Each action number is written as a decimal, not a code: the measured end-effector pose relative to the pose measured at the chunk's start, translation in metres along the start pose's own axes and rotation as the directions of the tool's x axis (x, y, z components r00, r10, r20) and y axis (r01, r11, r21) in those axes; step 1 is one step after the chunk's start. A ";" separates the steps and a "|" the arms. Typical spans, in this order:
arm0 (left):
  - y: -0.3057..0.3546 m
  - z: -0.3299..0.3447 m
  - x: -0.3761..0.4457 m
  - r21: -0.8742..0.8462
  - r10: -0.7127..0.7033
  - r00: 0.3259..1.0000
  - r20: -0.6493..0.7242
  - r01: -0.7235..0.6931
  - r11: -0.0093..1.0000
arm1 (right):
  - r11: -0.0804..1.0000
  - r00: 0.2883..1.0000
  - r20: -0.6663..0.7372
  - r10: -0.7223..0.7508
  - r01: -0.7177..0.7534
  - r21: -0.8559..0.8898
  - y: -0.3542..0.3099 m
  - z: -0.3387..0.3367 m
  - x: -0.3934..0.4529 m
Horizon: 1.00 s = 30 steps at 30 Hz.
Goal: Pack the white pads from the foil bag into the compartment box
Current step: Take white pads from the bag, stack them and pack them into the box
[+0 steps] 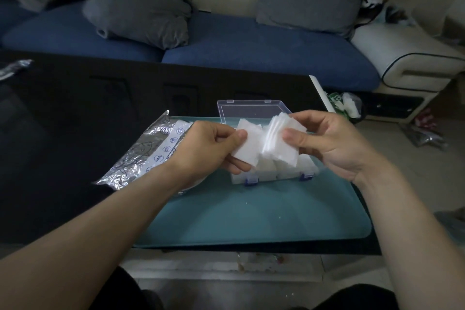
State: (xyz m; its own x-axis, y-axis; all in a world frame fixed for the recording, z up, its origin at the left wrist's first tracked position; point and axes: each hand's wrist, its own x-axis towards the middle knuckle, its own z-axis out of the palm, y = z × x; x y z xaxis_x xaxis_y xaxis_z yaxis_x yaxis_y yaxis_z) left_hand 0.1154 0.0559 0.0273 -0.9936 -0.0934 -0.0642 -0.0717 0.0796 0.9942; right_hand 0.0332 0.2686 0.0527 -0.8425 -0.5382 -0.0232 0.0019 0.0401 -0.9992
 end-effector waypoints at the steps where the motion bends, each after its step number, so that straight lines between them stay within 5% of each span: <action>1: -0.001 0.000 0.001 0.008 0.003 1.000 -0.003 -0.003 1.000 | 0.999 1.000 0.031 -0.003 0.002 0.044 -0.001 0.000 -0.001; 6: 0.001 0.007 0.000 0.046 0.048 0.999 0.012 -0.049 0.998 | 0.989 0.999 0.042 -0.004 0.010 -0.145 0.003 0.019 0.000; 11: 0.008 0.012 0.001 -0.302 -0.105 0.985 0.136 0.142 0.943 | 0.943 0.981 -0.124 -0.149 0.104 -0.316 0.006 0.032 0.009; 14: 0.010 0.008 0.000 -0.368 -0.108 0.935 0.339 0.237 0.899 | 0.924 0.974 -0.076 -0.215 0.177 -0.340 0.008 0.044 0.009; 19: 0.010 0.012 -0.001 -0.425 -0.156 0.949 0.275 0.266 0.865 | 0.840 0.973 0.102 -0.208 0.231 -0.491 0.007 0.044 0.005; 22: 0.012 0.011 -0.003 -0.496 -0.159 0.910 0.383 0.347 0.796 | 0.747 0.967 0.230 -0.111 0.234 -0.623 0.006 0.046 -0.001; 26: 0.013 0.013 -0.003 -0.497 -0.118 0.862 0.494 0.391 0.775 | 0.716 0.959 0.192 -0.208 0.284 -0.638 0.004 0.060 -0.002; 30: 0.011 0.013 0.001 -0.515 -0.152 0.901 0.407 0.364 0.776 | 0.521 0.961 0.168 -0.220 0.262 -0.812 -0.005 0.063 -0.005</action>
State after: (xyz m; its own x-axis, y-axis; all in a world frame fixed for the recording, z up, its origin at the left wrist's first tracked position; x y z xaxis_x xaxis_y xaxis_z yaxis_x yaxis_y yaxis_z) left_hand 0.1125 0.0700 0.0374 -0.9196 0.3081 -0.2440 -0.3722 -0.4837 0.7922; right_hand 0.0713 0.2178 0.0562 -0.7193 -0.6676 0.1922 -0.6570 0.5638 -0.5005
